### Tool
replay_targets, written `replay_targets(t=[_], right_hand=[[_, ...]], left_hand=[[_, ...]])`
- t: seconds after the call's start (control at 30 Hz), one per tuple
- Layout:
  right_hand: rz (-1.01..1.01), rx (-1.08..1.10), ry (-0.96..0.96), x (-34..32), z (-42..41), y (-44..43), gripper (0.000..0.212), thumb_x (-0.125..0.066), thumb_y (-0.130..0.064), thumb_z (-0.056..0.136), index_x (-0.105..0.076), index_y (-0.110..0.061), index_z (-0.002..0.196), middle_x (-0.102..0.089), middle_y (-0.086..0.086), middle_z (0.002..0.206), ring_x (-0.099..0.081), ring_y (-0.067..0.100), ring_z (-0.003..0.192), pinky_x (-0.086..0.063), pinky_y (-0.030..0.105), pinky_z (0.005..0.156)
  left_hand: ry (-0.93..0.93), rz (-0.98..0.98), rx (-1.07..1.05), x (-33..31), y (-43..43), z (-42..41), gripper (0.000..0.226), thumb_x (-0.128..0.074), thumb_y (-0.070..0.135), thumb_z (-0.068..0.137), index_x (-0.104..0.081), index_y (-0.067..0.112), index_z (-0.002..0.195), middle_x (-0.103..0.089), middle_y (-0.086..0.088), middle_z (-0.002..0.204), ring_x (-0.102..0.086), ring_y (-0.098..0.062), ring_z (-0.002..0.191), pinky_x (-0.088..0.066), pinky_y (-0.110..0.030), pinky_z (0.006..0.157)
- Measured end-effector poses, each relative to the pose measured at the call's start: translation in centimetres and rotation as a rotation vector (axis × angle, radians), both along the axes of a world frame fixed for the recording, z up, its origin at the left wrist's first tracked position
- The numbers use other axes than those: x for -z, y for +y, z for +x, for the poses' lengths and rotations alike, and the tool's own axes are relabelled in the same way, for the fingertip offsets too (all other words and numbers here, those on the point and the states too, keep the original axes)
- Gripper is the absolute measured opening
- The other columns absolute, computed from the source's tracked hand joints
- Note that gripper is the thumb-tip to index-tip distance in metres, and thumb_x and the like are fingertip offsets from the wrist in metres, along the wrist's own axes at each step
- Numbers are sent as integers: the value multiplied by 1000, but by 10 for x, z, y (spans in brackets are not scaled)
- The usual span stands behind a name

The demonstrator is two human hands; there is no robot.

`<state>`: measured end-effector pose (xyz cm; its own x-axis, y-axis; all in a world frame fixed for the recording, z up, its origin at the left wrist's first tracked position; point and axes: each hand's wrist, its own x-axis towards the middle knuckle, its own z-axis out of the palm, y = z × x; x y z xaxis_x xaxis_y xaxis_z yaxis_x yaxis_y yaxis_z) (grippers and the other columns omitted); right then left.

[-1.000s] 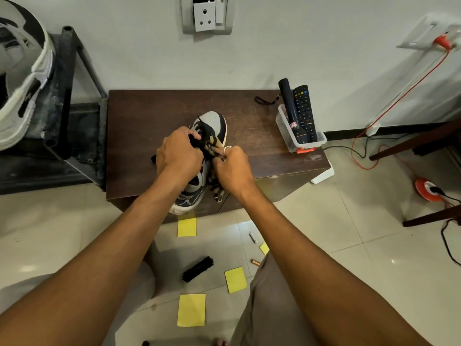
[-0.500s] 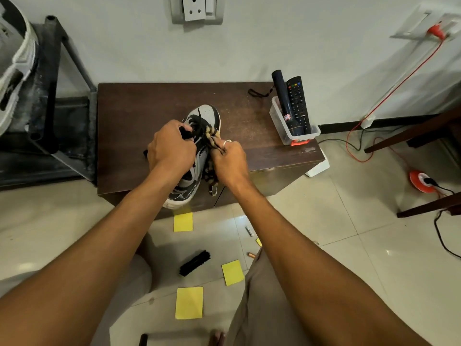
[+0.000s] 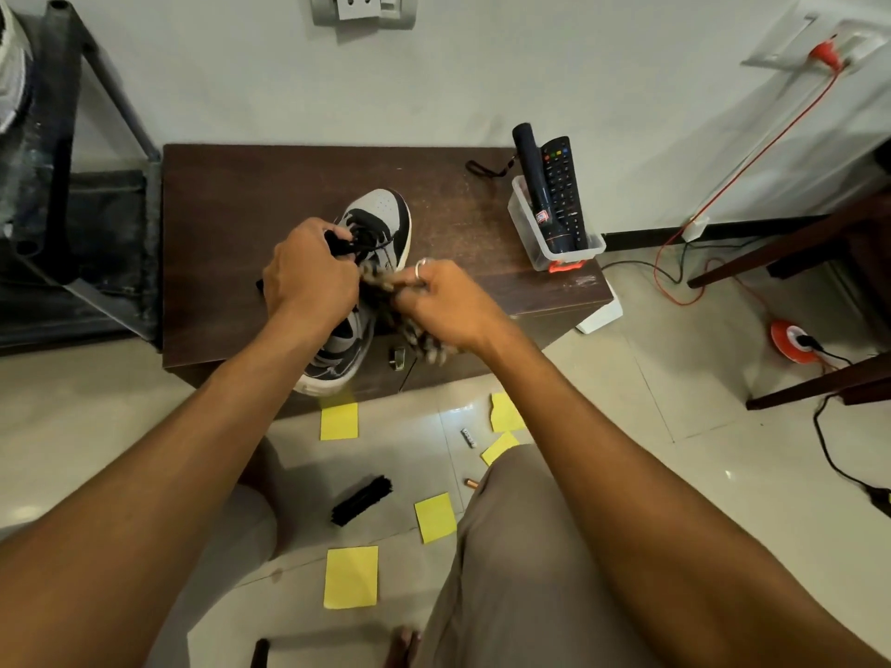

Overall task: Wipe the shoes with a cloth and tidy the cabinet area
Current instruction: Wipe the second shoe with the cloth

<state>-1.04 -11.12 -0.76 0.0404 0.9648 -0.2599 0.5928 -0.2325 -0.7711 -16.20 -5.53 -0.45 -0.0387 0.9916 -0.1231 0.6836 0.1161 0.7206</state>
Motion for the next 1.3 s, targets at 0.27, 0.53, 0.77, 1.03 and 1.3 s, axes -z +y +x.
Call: replay_targets(t=[0.27, 0.53, 0.77, 1.03, 1.3], right_hand=[[57, 238, -44, 32, -33, 16, 27, -57, -15, 92, -78, -15, 111, -74, 6, 98, -68, 18, 88, -49, 22, 67], [-60, 68, 203, 9, -26, -17, 27, -59, -10, 95, -78, -20, 110, -78, 0, 95, -70, 7, 86, -57, 27, 85], [209, 112, -329, 25, -39, 7, 24, -56, -16, 100, -70, -11, 119, -50, 9, 108, -60, 31, 90, -54, 43, 79], [123, 314, -178, 29, -36, 24, 28, -54, -15, 98, -73, -11, 119, -64, 6, 103, -62, 18, 85, -48, 28, 72], [-61, 51, 166, 6, -37, -9, 20, -59, -13, 94, -78, -8, 88, -76, 10, 85, -72, 20, 84, -59, 43, 88]], left_hand=[[0, -5, -10, 3, 4, 0, 25, -64, 19, 95, -68, 30, 117, -69, 2, 120, -64, -23, 112, -41, -27, 81], [-10, 11, -12, 1, 0, 0, 27, -63, 15, 95, -67, 29, 119, -69, 3, 123, -63, -22, 116, -41, -29, 85], [-9, -28, 9, 1, 6, -4, 25, -63, 22, 96, -68, 31, 119, -69, 2, 122, -63, -24, 114, -43, -31, 84], [-23, -36, 1, 2, 6, -4, 23, -64, 25, 97, -68, 31, 119, -69, 1, 121, -63, -25, 113, -48, -35, 92], [-8, -41, -35, 4, 7, -1, 25, -63, 21, 97, -67, 31, 119, -68, 3, 122, -62, -22, 115, -42, -29, 83]])
